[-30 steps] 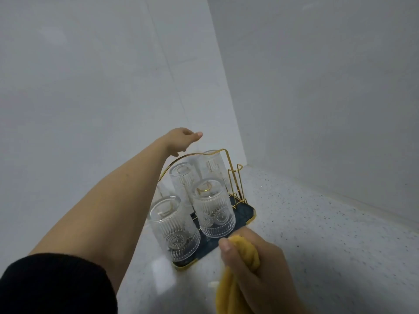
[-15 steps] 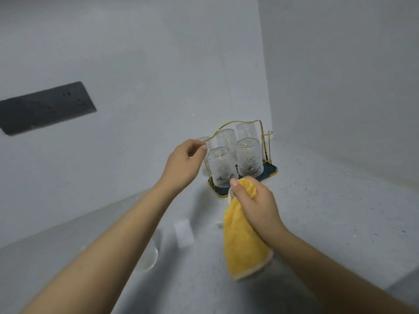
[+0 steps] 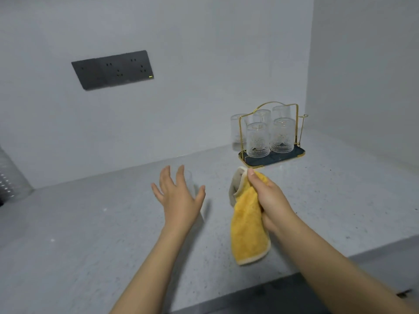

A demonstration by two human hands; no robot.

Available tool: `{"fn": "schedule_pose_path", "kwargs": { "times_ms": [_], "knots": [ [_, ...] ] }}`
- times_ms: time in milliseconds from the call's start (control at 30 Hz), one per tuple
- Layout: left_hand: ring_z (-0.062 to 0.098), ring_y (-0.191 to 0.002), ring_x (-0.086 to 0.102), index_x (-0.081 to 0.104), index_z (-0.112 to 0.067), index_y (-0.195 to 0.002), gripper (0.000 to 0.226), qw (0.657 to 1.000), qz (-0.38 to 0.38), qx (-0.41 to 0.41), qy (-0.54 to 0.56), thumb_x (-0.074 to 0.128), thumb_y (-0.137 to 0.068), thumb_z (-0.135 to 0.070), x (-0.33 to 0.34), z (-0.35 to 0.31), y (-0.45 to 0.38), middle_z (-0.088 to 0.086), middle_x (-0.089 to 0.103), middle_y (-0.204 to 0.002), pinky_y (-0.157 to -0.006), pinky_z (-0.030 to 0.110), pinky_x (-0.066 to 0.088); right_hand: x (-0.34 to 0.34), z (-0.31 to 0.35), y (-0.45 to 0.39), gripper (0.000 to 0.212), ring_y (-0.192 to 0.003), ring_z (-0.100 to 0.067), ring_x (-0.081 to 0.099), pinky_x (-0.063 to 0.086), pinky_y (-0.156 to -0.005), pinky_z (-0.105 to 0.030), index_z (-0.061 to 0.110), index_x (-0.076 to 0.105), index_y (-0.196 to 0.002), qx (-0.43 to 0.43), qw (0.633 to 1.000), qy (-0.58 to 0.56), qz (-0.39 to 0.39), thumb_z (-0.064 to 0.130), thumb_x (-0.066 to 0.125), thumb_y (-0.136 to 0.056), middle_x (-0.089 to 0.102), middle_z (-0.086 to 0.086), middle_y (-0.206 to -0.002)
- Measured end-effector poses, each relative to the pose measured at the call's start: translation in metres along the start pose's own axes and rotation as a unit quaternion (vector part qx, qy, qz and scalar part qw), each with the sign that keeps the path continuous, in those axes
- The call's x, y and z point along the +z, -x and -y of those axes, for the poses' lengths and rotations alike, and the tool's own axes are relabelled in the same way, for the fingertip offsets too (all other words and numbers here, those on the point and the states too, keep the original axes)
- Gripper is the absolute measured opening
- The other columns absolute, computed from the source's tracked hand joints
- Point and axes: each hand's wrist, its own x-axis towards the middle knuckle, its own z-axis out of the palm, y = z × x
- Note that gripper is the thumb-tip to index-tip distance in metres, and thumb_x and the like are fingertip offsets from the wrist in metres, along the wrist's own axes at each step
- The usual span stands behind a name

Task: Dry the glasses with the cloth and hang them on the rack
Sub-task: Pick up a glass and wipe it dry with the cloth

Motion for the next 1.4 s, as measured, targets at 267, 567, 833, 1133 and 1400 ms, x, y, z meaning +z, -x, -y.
{"fn": "schedule_pose_path", "kwargs": {
  "times_ms": [267,567,833,1133,1400],
  "knots": [
    [0.035,-0.143,0.028,-0.006,-0.026,-0.154,0.118,0.935,0.042,-0.22,0.275,0.082,-0.077,-0.019,0.019,0.034,-0.002,0.018,0.013,-0.158,-0.111,0.046,0.032,0.011,-0.013,-0.002,0.045,-0.107,-0.031,0.06,0.049,-0.086,-0.045,0.009,0.056,-0.119,0.149,0.972,-0.172,0.06,0.042,0.051,-0.089,0.062,-0.019,-0.116],
    [0.021,-0.121,0.053,0.032,-0.018,-0.144,0.084,0.899,0.043,-0.223,0.374,0.081,-0.077,-0.028,0.045,0.032,-0.017,0.005,0.048,-0.14,-0.085,0.023,0.045,0.018,-0.03,-0.033,0.066,-0.106,-0.033,0.06,0.051,-0.08,-0.047,0.006,0.053,-0.125,0.151,0.97,-0.167,0.089,0.058,0.041,-0.087,0.062,-0.02,-0.118],
    [0.027,-0.107,0.069,0.058,-0.013,-0.127,0.058,0.736,0.119,-0.209,0.633,0.068,-0.082,-0.047,0.046,0.004,-0.017,0.013,0.07,-0.118,-0.085,0.035,0.058,0.049,-0.049,-0.042,0.036,-0.122,0.028,0.019,0.02,-0.088,0.009,0.072,0.033,-0.116,-0.168,0.933,0.254,0.19,0.071,0.029,-0.081,0.02,0.036,-0.141],
    [0.03,-0.106,0.069,0.063,-0.016,-0.123,0.067,0.736,0.17,-0.238,0.61,0.071,-0.07,-0.057,0.061,0.004,-0.01,0.012,0.072,-0.113,-0.089,0.044,0.056,0.042,-0.062,-0.076,0.038,-0.094,0.001,0.064,0.052,-0.084,-0.02,0.042,0.055,-0.12,-0.063,0.981,0.143,0.112,0.056,0.033,-0.092,0.067,0.011,-0.109],
    [0.032,-0.108,0.068,0.062,-0.012,-0.125,0.061,0.718,0.16,-0.268,0.622,0.067,-0.08,-0.052,0.063,0.013,-0.009,0.017,0.071,-0.115,-0.095,0.048,0.053,0.051,-0.066,-0.058,0.038,-0.122,0.011,0.04,0.028,-0.098,-0.007,0.049,0.034,-0.133,-0.236,0.922,0.275,0.14,0.05,0.029,-0.095,0.044,0.029,-0.132]
  ]
}}
